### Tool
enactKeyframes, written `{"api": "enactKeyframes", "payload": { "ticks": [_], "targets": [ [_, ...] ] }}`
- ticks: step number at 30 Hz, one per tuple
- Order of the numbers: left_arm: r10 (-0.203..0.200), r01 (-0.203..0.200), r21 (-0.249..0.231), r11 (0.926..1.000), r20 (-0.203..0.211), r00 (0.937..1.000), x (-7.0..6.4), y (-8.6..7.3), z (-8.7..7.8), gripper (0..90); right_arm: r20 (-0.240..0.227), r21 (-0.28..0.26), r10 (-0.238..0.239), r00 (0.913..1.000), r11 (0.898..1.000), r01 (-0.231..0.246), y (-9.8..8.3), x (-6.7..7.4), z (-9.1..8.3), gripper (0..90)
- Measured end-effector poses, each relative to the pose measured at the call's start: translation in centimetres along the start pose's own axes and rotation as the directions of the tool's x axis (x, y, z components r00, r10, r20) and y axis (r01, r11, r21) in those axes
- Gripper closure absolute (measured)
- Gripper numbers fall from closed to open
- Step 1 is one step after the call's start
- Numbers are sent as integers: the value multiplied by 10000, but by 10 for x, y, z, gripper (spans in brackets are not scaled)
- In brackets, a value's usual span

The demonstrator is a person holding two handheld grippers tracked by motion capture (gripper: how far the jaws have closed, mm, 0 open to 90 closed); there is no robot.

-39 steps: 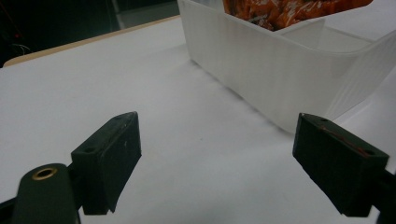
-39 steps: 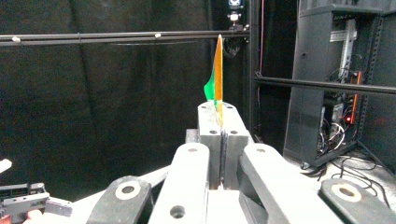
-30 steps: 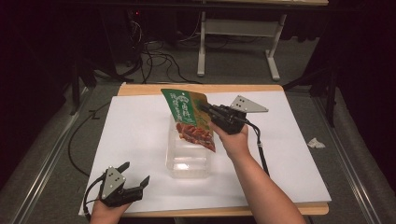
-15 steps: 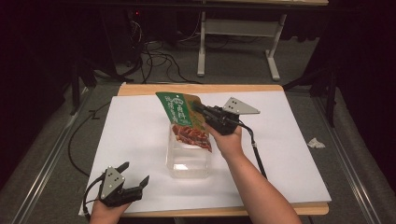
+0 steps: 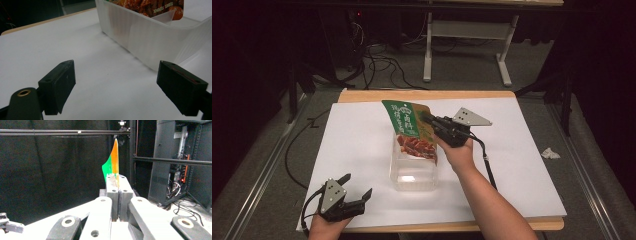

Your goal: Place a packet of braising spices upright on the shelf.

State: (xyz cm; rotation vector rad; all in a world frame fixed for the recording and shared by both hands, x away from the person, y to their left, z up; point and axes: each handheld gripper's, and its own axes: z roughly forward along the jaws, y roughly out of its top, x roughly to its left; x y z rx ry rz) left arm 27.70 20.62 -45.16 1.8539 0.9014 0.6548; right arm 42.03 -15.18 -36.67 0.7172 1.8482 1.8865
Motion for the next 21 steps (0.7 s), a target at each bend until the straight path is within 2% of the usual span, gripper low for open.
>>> {"api": "enactKeyframes", "payload": {
  "ticks": [11, 21],
  "targets": [
    [11, -11, 17, 10000, 8, 10000, 0, 0, 0, 160, 173, 290, -268, 9995, 9992, 263, -4, -2, -6, 900],
    [40, -40, 38, 10000, -8, 10000, 0, 0, 0, 160, 371, 475, -205, 9991, 9987, 187, -9, -4, -14, 900]
  ]
}}
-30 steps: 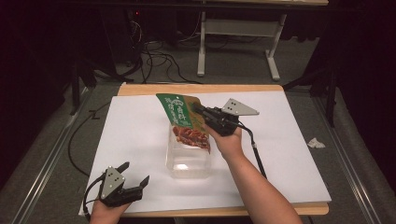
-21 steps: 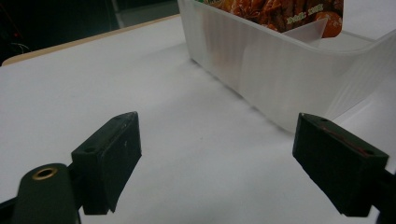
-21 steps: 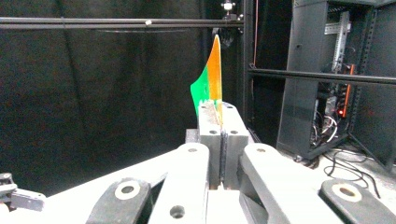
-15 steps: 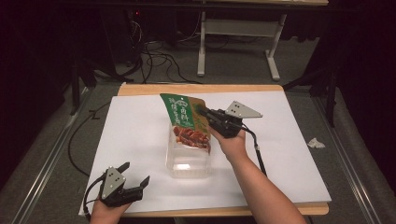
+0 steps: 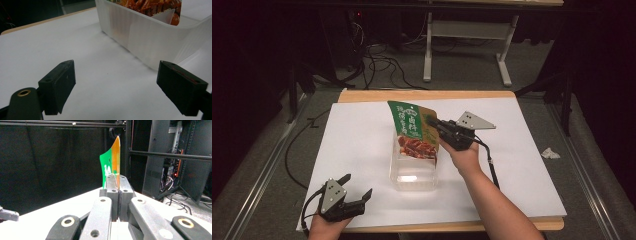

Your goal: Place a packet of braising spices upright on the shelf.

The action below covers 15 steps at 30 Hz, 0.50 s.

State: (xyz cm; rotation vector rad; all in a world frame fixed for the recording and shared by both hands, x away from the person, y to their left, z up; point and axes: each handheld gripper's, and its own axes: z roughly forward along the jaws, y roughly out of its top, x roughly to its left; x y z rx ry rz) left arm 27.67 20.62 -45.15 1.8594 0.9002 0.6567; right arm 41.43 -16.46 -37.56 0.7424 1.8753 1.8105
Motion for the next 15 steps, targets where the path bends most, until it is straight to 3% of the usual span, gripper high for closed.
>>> {"api": "enactKeyframes", "payload": {
  "ticks": [7, 15],
  "targets": [
    [21, -21, 8, 10000, -8, 10000, -1, 0, 1, 160, 288, 112, 105, 9995, 9999, -108, -2, -3, -7, 900],
    [5, -5, 13, 10000, -13, 10000, 0, 0, 0, 160, 361, 323, 177, 9992, 9993, -189, 1, -4, -3, 885]
  ]
}}
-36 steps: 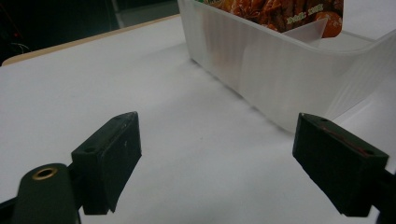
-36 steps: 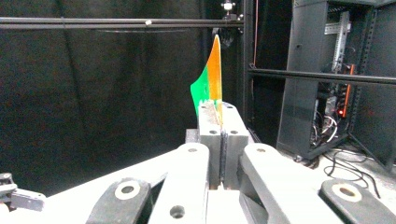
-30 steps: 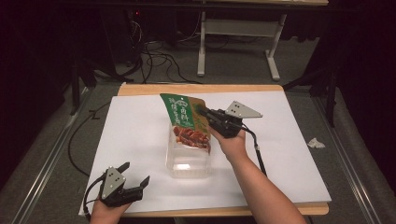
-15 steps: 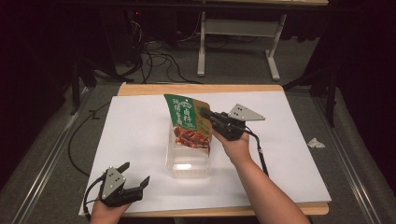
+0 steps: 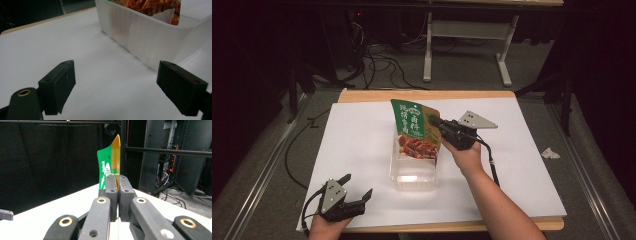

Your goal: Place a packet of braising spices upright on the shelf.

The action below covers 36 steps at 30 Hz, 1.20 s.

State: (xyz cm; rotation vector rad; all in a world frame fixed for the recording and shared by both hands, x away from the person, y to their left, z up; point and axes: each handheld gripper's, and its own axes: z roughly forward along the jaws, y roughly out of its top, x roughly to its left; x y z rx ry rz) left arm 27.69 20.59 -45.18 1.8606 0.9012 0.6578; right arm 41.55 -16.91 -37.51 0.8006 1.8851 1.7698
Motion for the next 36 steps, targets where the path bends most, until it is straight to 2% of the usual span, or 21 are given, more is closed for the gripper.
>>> {"api": "enactKeyframes", "payload": {
  "ticks": [3, 14, 17, 28, 36],
  "targets": [
    [2, -2, -4, 10000, 11, 10000, 0, 0, 0, 160, 1, 70, 2, 10000, 10000, -2, 1, 0, 2, 830],
    [-20, 20, -37, 10000, 33, 10000, 0, 0, 0, 160, -16, 446, 264, 9996, 9987, -263, 3, 1, 1, 522],
    [-24, 24, -40, 10000, 30, 10000, 1, 0, 0, 160, 51, 598, 176, 9998, 9980, -179, 4, 2, -2, 466],
    [19, -18, -51, 10000, 42, 10000, 1, 1, 0, 160, 322, 787, -66, 9995, 9969, 41, 5, 1, -19, 370],
    [31, -31, -11, 10000, 77, 10000, 1, 1, 1, 160, 598, 798, -70, 9982, 9968, 22, 4, -3, -39, 297]
  ]
}}
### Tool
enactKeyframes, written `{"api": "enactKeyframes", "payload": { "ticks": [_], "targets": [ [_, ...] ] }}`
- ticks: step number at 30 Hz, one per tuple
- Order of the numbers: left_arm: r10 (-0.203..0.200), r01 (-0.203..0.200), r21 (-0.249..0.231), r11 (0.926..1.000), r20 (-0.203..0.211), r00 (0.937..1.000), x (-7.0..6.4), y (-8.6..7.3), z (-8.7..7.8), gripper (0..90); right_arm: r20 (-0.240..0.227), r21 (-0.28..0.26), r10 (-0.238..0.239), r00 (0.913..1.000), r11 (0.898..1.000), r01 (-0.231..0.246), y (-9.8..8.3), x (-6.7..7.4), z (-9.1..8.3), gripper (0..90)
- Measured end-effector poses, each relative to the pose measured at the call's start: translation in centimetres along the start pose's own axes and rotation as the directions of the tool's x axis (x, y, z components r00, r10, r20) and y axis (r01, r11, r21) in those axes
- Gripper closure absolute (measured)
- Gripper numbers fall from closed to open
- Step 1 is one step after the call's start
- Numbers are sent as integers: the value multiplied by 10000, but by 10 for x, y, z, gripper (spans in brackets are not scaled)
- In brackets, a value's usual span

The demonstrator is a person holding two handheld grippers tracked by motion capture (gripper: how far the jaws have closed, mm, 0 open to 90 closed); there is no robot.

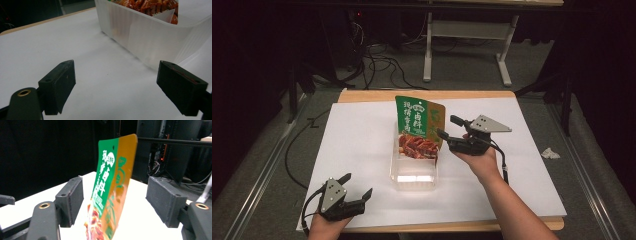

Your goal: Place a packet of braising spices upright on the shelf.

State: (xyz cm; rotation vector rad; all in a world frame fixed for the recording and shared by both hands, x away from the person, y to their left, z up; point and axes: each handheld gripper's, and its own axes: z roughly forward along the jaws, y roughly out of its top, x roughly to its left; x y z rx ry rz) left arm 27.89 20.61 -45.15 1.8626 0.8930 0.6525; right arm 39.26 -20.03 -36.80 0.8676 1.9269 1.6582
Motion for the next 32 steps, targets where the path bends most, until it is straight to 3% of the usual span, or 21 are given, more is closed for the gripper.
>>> {"api": "enactKeyframes", "payload": {
  "ticks": [8, 11, 15, 20, 24, 27, 32],
  "targets": [
    [10, -10, 47, 10000, 73, 10000, -1, 1, 4, 160, 506, 209, 85, 9987, 9997, -96, -11, -8, -31, 221],
    [19, -19, 73, 10000, 119, 9999, -1, 1, 5, 160, 925, 381, -27, 9957, 9993, -8, -19, -11, -50, 214],
    [46, -48, 97, 9999, 150, 9999, -2, 2, 7, 160, 1462, 685, -291, 9888, 9975, 193, -31, -15, -79, 198],
    [63, -65, 131, 9999, 169, 9998, -3, 2, 8, 160, 1884, 713, -42, 9821, 9974, -94, -47, -22, -118, 177],
    [80, -83, 156, 9998, 193, 9998, -4, 2, 9, 160, 2388, 801, 50, 9711, 9965, -248, -67, -24, -145, 154],
    [95, -100, 201, 9997, 227, 9997, -4, 2, 10, 160, 2430, 1044, 39, 9700, 9941, -301, -78, -26, -151, 154],
    [130, -133, 174, 9998, 211, 9997, -6, 3, 10, 160, 2518, 1110, 198, 9676, 9926, -492, -82, -30, -147, 155]
  ]
}}
